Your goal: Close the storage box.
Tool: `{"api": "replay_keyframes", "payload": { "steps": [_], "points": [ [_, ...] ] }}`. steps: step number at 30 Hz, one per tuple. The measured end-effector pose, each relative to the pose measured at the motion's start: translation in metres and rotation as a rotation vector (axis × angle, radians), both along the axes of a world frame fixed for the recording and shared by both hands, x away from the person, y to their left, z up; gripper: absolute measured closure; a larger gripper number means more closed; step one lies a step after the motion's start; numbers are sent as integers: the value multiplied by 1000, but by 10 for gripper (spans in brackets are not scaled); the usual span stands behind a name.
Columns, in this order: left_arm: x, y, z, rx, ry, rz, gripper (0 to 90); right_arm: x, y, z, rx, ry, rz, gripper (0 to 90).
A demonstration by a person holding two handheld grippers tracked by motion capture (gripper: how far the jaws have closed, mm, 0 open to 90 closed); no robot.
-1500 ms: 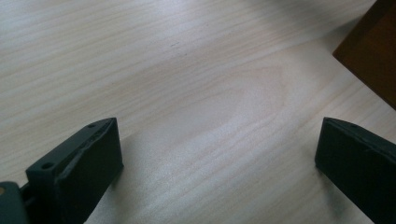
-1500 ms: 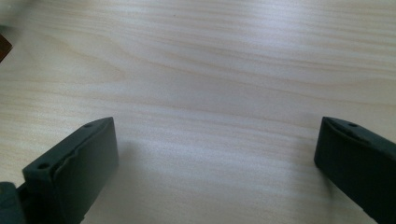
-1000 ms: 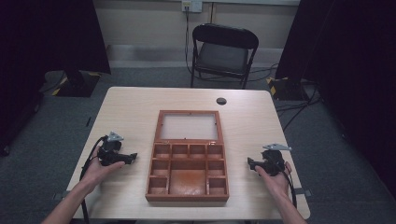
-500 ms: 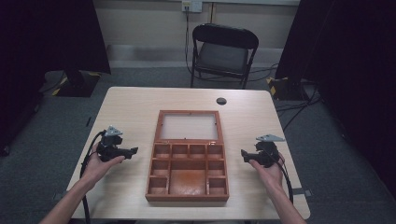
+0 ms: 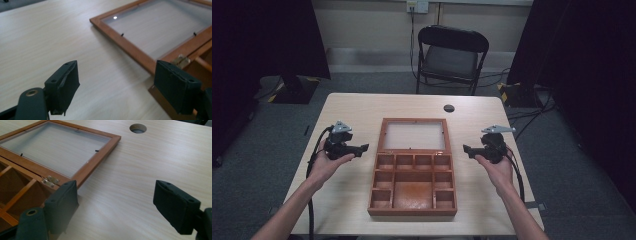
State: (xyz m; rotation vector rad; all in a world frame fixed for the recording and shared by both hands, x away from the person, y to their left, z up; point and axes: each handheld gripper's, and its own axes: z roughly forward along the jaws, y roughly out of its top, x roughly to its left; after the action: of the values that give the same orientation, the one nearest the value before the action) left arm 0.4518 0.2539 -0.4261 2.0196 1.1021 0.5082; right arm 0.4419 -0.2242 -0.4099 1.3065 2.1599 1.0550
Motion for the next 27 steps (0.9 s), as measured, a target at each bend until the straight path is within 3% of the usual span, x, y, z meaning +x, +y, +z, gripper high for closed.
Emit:
{"api": "replay_keyframes", "payload": {
  "steps": [3,5,9,10,12,14,16,18,20,22,27],
  "points": [
    [10,-8,5,4,-2,-22,199,9,8,10,38,-11,14,199],
    [16,-13,6,-18,-5,-5,206,15,14,13,41,-25,26,199],
    [26,-21,3,-65,31,-13,207,25,29,6,48,-32,37,203],
    [27,-22,2,-83,38,-23,200,28,32,3,47,-24,45,210],
    [28,-25,1,-48,21,-32,198,31,38,-3,38,-3,70,215],
    [30,-27,-1,-66,17,-31,204,35,41,-7,28,14,77,211],
    [34,-28,-6,-100,43,-15,204,38,43,-12,34,38,76,210],
    [37,-30,-12,-90,44,-5,207,41,44,-17,10,60,73,199],
    [40,-32,-17,-113,71,-5,217,44,44,-24,9,78,76,220],
    [41,-35,-21,-88,77,-15,217,45,45,-32,10,96,72,210],
    [41,-41,-27,-93,113,-29,218,51,52,-45,26,142,77,195]
  ]
}}
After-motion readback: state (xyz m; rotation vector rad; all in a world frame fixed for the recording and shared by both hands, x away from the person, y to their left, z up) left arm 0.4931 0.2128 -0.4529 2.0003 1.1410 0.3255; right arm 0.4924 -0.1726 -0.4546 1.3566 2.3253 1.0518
